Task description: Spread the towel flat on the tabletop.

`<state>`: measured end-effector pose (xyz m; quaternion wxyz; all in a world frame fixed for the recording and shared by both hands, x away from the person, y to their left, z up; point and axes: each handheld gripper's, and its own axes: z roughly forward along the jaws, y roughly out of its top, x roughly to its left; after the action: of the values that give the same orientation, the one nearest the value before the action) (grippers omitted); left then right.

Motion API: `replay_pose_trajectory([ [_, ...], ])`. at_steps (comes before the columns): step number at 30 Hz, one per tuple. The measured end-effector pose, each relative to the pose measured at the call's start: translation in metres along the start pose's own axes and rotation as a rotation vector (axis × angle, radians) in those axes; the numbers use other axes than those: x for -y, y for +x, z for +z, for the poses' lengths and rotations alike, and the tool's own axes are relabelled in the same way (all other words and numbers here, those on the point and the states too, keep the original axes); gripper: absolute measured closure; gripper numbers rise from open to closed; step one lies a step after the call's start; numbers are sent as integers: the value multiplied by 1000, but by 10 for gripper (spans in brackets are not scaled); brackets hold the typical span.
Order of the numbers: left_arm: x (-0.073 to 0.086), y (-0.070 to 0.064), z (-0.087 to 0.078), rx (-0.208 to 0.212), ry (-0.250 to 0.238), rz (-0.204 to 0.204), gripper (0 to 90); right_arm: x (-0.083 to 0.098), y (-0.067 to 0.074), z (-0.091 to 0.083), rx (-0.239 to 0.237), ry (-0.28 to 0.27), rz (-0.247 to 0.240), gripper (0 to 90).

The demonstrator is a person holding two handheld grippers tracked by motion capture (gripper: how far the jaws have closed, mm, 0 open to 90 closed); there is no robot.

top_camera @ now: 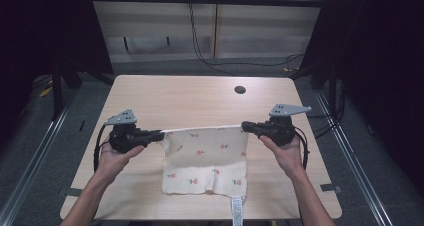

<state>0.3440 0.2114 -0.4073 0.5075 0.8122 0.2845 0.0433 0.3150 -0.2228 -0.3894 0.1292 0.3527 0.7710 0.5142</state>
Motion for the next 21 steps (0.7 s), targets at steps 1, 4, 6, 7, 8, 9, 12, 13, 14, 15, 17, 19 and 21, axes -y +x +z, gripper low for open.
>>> replay_pose_trajectory([
  [1,0,9,9,-10,21,-8,844,3,-11,10,1,6,30,883],
  [4,-1,18,16,-19,26,-29,844,5,-18,19,9,15,43,883],
  [6,-2,27,22,-26,28,-45,844,7,-24,28,22,30,51,883],
  [7,-3,36,28,-44,31,-82,844,7,-31,36,29,27,70,883],
  [8,-4,38,31,-45,35,-98,843,7,-35,40,34,27,76,883],
  [9,-4,40,35,-46,38,-100,842,7,-38,44,38,29,81,883],
  [12,-5,44,42,-53,41,-107,803,7,-45,51,50,27,99,883],
  [13,-4,49,46,-78,30,-130,776,9,-52,58,70,34,119,883],
  [14,-4,49,46,-78,30,-130,750,9,-52,58,70,34,119,883],
  [15,-2,53,47,-119,30,-161,701,12,-58,61,96,49,136,866],
  [17,2,56,45,-145,47,-163,618,16,-65,63,142,64,160,735],
  [19,6,57,40,-141,36,-172,580,20,-70,60,174,81,176,699],
  [21,10,56,34,-142,30,-172,570,24,-73,53,196,84,179,650],
])
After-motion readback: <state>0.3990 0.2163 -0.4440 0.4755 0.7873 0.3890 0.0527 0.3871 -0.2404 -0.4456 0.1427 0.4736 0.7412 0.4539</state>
